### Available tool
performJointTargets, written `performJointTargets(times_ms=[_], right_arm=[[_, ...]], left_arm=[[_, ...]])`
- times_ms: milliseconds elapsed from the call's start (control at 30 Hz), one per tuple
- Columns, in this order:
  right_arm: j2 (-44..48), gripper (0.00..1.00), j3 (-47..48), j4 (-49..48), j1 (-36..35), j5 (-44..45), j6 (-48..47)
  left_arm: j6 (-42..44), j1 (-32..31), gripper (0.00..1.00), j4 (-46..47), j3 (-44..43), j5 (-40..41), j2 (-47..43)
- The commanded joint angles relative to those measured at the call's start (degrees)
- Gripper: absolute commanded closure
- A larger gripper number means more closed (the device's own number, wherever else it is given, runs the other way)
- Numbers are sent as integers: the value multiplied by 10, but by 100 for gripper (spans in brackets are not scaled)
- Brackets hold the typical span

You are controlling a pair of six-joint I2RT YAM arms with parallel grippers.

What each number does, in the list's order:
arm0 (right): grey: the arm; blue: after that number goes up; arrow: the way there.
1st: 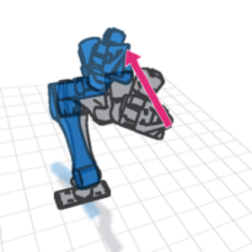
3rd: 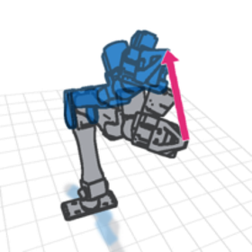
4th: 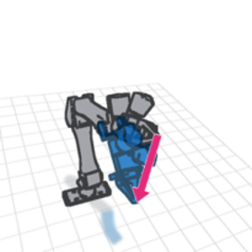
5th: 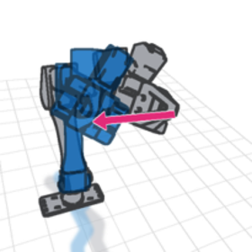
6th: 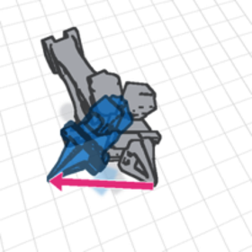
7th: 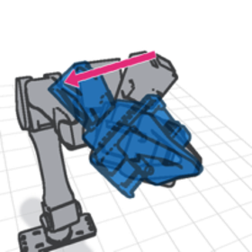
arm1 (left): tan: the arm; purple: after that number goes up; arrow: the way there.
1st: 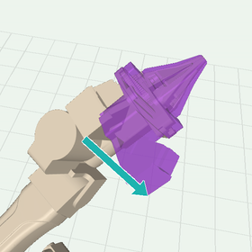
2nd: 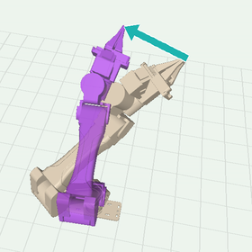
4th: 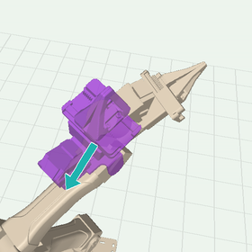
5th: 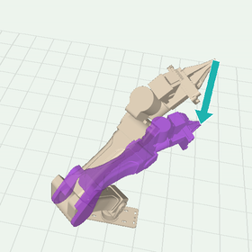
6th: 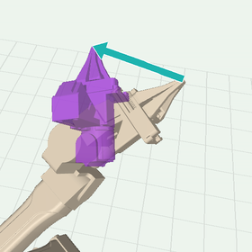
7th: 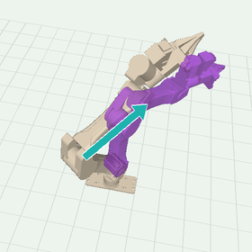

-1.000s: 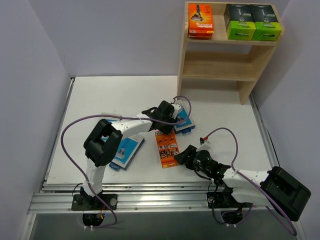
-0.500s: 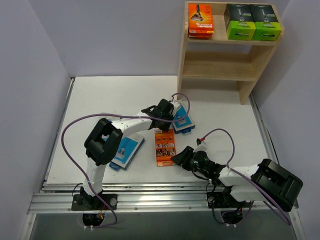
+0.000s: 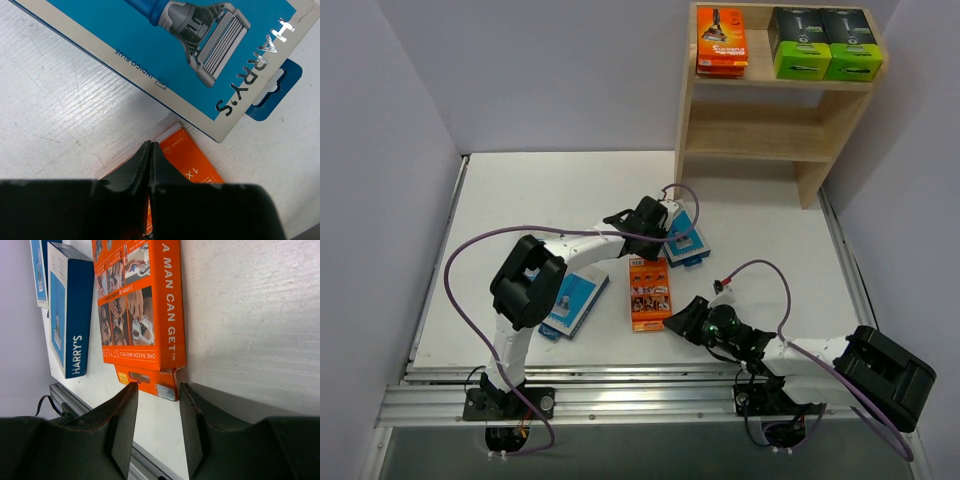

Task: Place and organize the shaving razors onto the shelf
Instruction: Grab a shaving razor with the left arm

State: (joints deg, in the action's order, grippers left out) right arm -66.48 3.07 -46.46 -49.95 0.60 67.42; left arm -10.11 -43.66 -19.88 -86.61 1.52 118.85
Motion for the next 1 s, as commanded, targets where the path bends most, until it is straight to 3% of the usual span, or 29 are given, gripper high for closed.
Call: performJointTargets(times_ms=[0,300,467,600,967], right_arm=[[30,67,-22,32,-5,-2,7],[30,68,-27,6,-5,-1,12],[-19,69,-27,-48,-5,-18,20],[-59,77,-26,-106,-5,-27,25],[-138,79,-20,-173,-5,-20,39]], left_arm=[[-3,2,93,-70,14,10,48],[-7,3,95,-72,15,7,51],[-11,3,97,-71,19,8,49],[-12,2,98,-71,21,7,48],[-11,-5,98,-72,28,9,53]])
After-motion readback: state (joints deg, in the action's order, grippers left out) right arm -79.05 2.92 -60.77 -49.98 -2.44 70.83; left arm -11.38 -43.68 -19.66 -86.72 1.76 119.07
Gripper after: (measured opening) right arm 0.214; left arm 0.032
